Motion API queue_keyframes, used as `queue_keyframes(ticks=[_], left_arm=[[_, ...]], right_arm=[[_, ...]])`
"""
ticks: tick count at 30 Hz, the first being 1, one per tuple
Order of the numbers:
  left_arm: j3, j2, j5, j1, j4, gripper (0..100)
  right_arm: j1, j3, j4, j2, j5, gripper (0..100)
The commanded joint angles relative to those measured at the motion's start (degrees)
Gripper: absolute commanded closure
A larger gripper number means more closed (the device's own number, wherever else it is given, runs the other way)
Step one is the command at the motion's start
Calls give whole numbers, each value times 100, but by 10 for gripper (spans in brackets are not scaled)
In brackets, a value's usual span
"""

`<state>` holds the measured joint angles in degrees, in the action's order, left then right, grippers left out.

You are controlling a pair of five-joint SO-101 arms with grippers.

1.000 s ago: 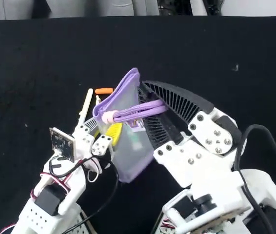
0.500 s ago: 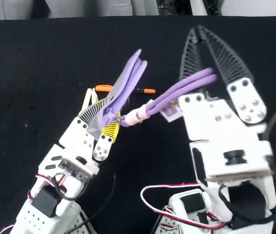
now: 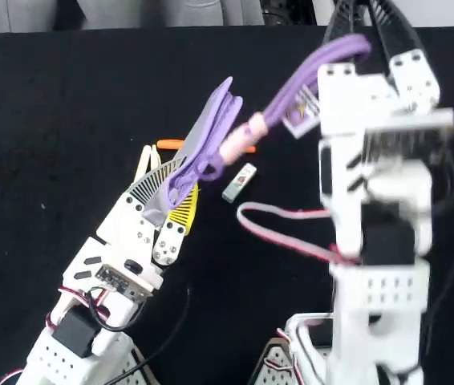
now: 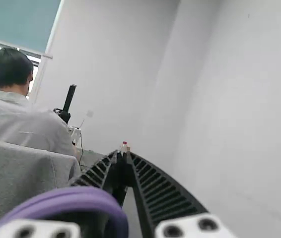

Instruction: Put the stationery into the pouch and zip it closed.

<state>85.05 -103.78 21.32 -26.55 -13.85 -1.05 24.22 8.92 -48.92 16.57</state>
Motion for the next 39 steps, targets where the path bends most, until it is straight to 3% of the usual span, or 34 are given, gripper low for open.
queue_keyframes(ticks=[1,11,18,39], left_arm=[[-321,-62,53,-4,141,972],[-356,-70,-9,338,141,972],[-365,-70,-633,716,176,972],[-321,-70,-642,831,149,972]], right_arm=[[457,-875,-202,1007,-404,988],[1424,-2404,-193,3081,-1248,988],[1442,-3073,-193,3987,-1204,988],[2075,-5420,-185,6580,-1231,988]])
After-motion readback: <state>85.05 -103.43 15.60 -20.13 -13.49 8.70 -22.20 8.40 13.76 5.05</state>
